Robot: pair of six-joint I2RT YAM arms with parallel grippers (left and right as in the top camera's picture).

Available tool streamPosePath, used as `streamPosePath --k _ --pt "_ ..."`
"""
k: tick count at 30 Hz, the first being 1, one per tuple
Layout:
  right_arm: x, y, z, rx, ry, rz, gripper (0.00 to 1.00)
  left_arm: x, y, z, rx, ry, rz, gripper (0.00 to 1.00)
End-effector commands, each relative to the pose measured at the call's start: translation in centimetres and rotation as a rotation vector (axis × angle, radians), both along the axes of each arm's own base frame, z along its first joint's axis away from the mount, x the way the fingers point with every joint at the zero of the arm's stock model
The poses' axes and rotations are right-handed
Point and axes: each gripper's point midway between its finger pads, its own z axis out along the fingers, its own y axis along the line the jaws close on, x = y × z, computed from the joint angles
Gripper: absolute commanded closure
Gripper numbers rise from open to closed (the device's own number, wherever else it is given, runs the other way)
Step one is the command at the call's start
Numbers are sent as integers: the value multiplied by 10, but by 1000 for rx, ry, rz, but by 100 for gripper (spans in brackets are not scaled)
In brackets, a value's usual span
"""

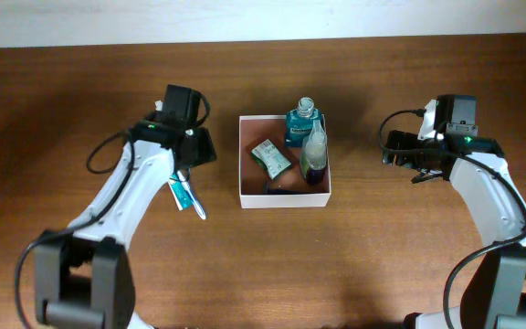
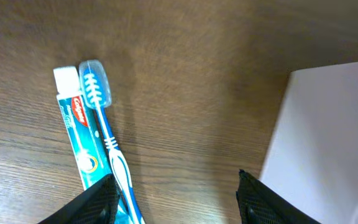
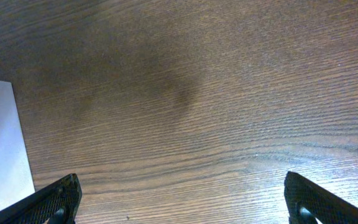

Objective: Pack container
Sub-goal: 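Grasp the blue toothbrush with left gripper and lift it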

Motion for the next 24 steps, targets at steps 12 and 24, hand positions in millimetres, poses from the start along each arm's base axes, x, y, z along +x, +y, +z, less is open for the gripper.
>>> streamPosePath --k 12,24 --pt "-2 -3 -2 -3 6 -9 1 -1 36 -62 20 146 107 38" --pt "-2 -3 -2 -3 6 -9 1 -7 32 -93 2 210 99 44"
